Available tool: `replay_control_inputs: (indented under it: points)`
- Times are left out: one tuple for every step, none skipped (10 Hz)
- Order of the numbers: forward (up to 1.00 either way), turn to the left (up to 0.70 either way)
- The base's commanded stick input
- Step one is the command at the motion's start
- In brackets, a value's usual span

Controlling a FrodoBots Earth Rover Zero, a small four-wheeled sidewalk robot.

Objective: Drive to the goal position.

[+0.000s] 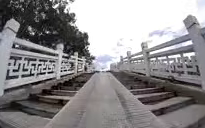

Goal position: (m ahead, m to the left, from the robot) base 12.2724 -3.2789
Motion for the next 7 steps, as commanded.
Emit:
replay_control_inputs:
  points:
    - [0.70, 0.00]
    - [0.70, 0.00]
    - [0.70, 0.00]
    - [0.70, 0.00]
    - [0.70, 0.00]
    - [0.70, 0.00]
    - [0.70, 0.00]
